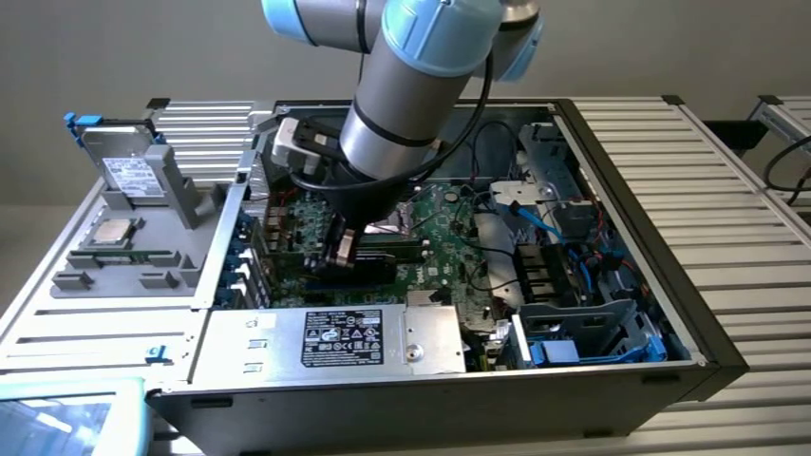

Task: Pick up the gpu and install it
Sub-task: 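Insert the gpu into the slot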

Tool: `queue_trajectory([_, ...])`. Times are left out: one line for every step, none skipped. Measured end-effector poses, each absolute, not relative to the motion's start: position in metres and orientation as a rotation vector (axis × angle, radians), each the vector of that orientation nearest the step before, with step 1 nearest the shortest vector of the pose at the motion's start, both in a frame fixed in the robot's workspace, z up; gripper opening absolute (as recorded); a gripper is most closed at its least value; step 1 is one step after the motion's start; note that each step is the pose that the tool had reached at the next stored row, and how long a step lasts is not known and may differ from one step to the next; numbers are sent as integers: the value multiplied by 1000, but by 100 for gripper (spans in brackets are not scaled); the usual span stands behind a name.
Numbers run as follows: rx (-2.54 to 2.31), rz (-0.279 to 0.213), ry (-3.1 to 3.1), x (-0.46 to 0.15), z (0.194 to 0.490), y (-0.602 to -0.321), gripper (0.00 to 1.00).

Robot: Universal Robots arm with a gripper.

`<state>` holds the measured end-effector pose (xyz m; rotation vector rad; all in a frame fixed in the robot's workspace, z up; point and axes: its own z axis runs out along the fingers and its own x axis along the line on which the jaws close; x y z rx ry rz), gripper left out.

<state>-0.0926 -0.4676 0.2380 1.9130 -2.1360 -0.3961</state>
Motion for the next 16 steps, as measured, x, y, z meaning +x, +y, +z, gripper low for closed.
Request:
queue_trajectory([1913, -396, -2136, -93, 238, -468, 28])
queue_trajectory([1913, -396, -2136, -93, 237, -468, 28])
queue_trajectory([1913, -396, -2136, -93, 237, -468, 28])
queue_trajectory([1913, -396, -2137, -93, 237, -468, 28])
queue_trajectory([1913, -396, -2137, -93, 236, -468, 28])
queue_trajectory([1913, -396, -2137, -93, 236, -468, 28])
queue_trajectory([1913, -396, -2136, -93, 236, -468, 28])
queue_trajectory([1913, -396, -2136, -93, 236, -468, 28])
queue_trajectory([1913, -396, -2136, -93, 236, -468, 28])
queue_trajectory([1912, -396, -2136, -93, 236, -468, 28])
queue_trajectory([1912, -396, -2137, -93, 236, -468, 28])
queue_trajectory([1913, -397, -2137, -93, 237, -467, 28])
queue_trajectory([1913, -398, -2137, -93, 238, -467, 28])
queue_trajectory([1913, -397, -2137, -93, 239, -467, 28])
queue_trajectory([1912, -397, -2136, -93, 240, -467, 28])
queue_trajectory([1912, -397, -2136, -93, 240, -467, 28])
